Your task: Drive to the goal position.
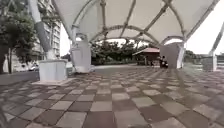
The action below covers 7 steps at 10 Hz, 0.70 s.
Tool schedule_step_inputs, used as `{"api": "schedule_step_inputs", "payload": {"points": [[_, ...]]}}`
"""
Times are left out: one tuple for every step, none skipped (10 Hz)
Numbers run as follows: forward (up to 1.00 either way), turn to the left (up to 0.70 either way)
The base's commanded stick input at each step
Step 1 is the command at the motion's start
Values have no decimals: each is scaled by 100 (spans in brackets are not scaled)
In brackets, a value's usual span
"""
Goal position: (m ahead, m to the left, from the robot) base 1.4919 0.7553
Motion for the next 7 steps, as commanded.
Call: {"api": "schedule_step_inputs", "payload": {"points": [[100,0],[100,0],[100,0],[100,0],[100,0],[100,0],[100,0]]}}
